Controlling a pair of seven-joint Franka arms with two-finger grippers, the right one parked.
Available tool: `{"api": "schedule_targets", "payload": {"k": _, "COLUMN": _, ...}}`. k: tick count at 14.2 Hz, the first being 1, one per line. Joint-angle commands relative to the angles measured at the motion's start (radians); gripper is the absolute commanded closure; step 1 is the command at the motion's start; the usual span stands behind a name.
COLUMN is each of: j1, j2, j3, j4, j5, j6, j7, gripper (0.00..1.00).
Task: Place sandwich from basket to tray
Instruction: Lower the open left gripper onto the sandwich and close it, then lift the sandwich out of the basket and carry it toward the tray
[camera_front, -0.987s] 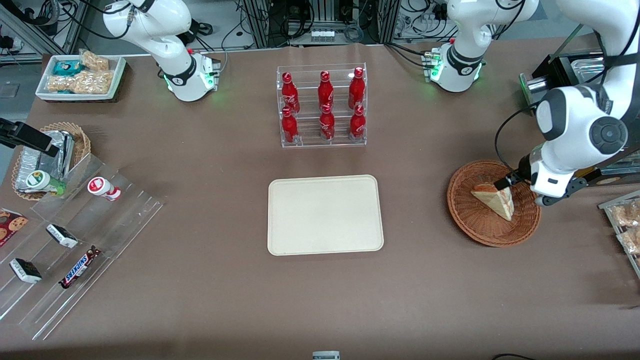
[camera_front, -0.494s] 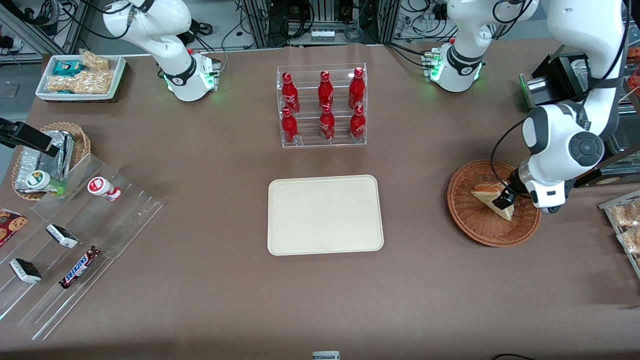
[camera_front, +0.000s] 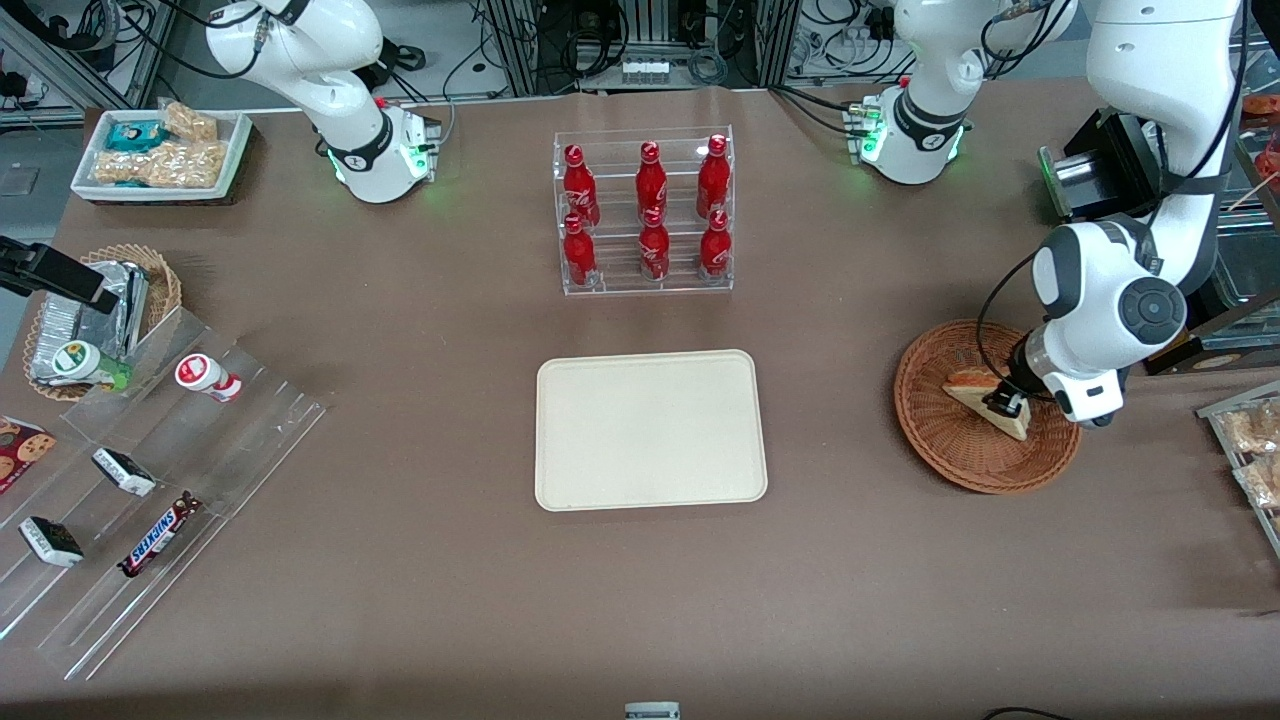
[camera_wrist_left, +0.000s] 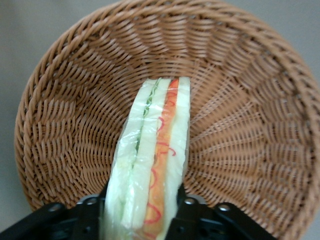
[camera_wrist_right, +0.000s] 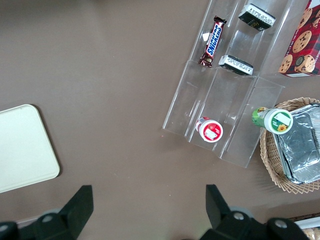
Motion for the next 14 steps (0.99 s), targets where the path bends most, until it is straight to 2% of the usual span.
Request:
{"api": "schedule_targets", "payload": {"k": 1, "j1": -0.016, "j2": -0.011, "j3": -0.005, "j4": 0.114, "j5": 0.002, "j6": -0.159, "j7": -0.027, "gripper": 0.95}}
{"api": "schedule_targets", "payload": {"k": 4, "j1": -0.040, "j2": -0.007, "j3": -0.055, "j4": 0.238, "j5": -0.012, "j6": -0.285, "j7": -0.024, "gripper": 0.95}}
{"api": "schedule_targets", "payload": {"k": 8, "j1": -0.133, "j2": 0.007, "j3": -0.175, "j4": 0.272, "j5": -0.010, "j6": -0.287, "j7": -0.012, "gripper": 0.95}}
{"api": "schedule_targets", "payload": {"k": 11, "j1": -0.251, "j2": 0.092, "j3": -0.224, "j4": 0.365, "j5": -0.007, "j6": -0.288, "j7": -0.009, "gripper": 0.91}}
{"api": "schedule_targets", "payload": {"k": 14, "j1": -0.412, "j2": 0.249, "j3": -0.225, "j4": 0.534, "j5": 0.002, "j6": -0.285, "j7": -0.009, "gripper": 0.91}}
